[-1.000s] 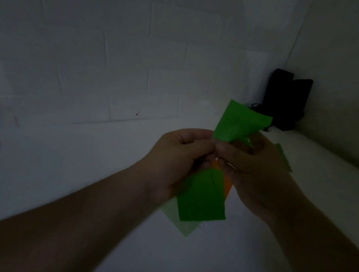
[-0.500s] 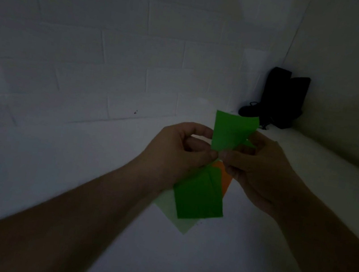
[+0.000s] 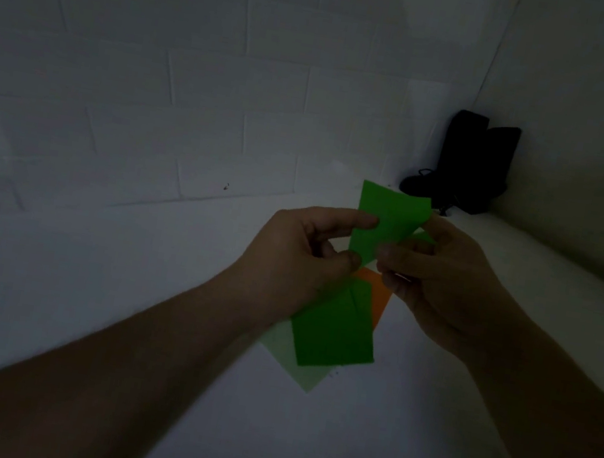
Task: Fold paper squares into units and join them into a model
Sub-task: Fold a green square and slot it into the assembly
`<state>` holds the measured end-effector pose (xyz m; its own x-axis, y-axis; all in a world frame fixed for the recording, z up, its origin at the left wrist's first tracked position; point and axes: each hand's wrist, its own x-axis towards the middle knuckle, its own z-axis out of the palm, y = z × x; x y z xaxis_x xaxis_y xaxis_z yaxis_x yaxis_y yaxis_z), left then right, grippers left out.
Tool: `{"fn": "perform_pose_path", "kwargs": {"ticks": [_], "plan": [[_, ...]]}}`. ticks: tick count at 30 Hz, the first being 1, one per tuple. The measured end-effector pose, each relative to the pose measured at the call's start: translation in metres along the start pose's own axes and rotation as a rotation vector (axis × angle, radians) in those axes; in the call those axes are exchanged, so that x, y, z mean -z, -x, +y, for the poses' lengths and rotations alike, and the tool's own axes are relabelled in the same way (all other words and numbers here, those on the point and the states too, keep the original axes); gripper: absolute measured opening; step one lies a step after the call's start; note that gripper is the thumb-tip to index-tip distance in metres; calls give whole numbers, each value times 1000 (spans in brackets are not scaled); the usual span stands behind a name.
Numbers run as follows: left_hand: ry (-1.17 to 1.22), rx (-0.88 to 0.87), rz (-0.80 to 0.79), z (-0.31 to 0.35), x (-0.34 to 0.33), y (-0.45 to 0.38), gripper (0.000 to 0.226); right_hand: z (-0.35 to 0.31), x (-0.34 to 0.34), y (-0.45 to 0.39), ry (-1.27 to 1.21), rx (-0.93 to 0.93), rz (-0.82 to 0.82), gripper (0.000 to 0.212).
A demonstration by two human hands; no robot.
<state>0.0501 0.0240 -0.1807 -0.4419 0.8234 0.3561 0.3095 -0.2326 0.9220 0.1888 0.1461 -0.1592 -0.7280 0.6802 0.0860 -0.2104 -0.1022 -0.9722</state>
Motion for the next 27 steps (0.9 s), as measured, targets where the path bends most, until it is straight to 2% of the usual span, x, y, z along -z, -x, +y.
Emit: {"fn": "perform_pose_path", "kwargs": {"ticks": [9,13,16,21,27], "plan": [[96,48,19,-1,0,-1,52,-4,7,-5,-59,4,74,53],[116,59,22,-2,0,-2,53,-5,10,-8,-131,31,202,58],[137,64,5,-2,0,-2,53,-6,9,-7,-131,55,234,61],[188,71,-8,0,-2,-2,58,-10,11,-9,-151,42,271,52],[266,74,-32,-1,0,-2,72,-8,12,-10,-158,25,274,53]]}}
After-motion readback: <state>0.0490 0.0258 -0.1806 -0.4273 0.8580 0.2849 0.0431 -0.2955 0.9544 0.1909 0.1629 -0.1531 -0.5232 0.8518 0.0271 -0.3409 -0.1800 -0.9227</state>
